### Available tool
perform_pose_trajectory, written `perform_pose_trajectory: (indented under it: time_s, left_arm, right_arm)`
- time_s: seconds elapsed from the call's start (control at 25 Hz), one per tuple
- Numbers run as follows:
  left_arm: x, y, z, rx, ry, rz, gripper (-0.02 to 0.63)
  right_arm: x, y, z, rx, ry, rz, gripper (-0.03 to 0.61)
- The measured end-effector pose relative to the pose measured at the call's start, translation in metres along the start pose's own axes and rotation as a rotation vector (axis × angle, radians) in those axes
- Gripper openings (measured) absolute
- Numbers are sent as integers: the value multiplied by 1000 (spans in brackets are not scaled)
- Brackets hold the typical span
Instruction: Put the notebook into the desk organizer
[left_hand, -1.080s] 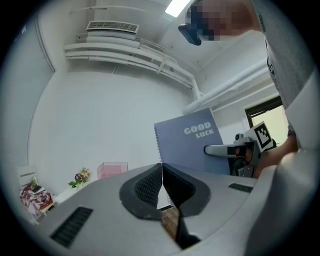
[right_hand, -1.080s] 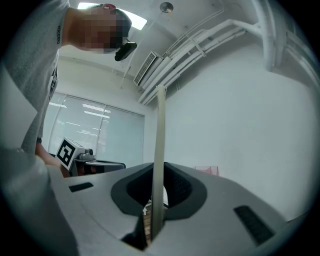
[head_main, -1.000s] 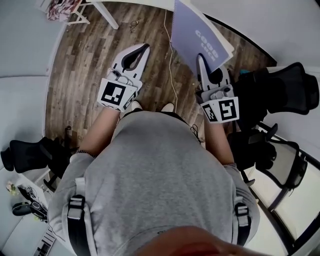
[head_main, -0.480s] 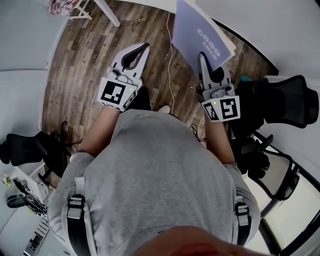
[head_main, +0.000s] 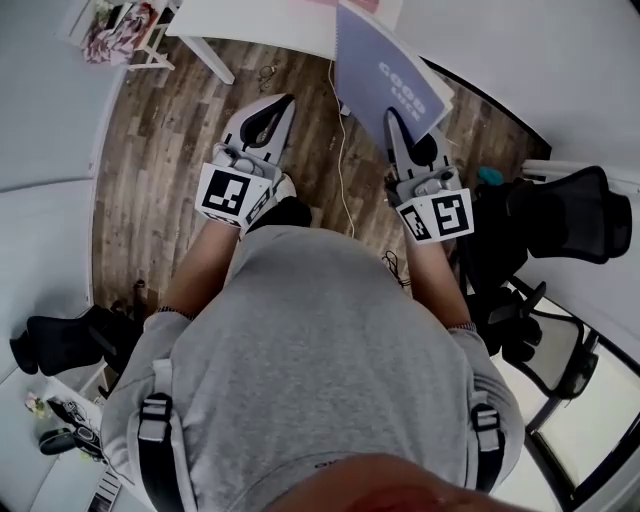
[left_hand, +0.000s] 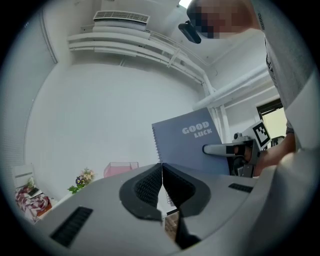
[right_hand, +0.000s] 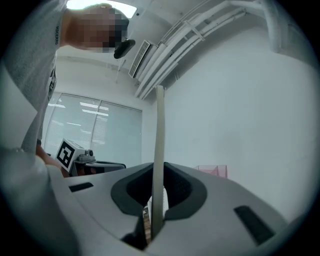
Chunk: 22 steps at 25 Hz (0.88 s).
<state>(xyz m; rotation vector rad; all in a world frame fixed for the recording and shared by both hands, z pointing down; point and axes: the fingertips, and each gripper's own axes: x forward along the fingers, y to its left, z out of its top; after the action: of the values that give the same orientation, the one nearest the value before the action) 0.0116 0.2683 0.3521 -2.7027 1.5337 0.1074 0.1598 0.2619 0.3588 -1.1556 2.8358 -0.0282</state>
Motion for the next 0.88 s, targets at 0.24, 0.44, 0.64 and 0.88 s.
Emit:
perform_pose_trajectory:
  time_s: [0.24, 0.44, 0.64, 0.88]
  left_arm:
    - [25, 74, 6, -1, -4, -46, 23]
    - [40, 119, 2, -9, 4, -85, 23]
    - [52, 150, -2, -25, 13, -98, 23]
    - [77, 171, -9, -23, 19, -95, 23]
  right_arm:
    - [76, -1, -1, 21, -10, -39, 38]
    - [118, 0, -6, 19, -7, -76, 38]
    - [143, -4, -14, 31, 15, -105, 38]
    - [160, -26, -23, 29, 36, -113, 38]
